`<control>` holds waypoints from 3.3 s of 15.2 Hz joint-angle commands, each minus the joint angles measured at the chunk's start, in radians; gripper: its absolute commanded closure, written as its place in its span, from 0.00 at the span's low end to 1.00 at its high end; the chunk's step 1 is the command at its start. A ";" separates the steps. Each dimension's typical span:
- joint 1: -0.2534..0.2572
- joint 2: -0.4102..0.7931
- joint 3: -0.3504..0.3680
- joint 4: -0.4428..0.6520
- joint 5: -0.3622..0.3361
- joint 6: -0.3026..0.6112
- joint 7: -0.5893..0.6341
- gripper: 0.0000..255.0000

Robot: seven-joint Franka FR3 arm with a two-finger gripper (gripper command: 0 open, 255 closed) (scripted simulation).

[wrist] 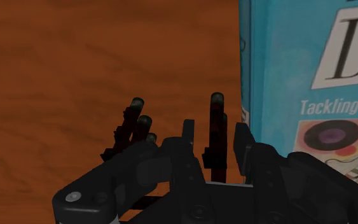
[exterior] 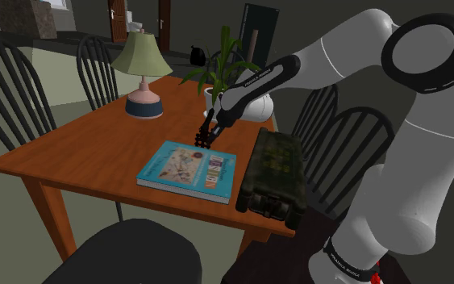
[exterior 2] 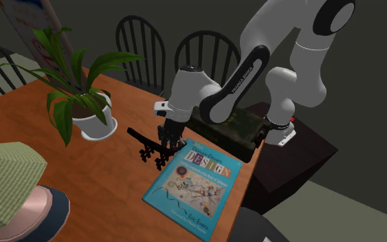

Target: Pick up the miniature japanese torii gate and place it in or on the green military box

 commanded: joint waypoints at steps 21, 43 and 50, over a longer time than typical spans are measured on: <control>-0.002 -0.119 -0.015 0.053 -0.149 -0.159 0.127 1.00; -0.025 -0.305 -0.005 0.126 -0.269 -0.406 0.220 1.00; -0.085 -0.586 -0.003 -0.128 -0.341 -0.429 0.218 1.00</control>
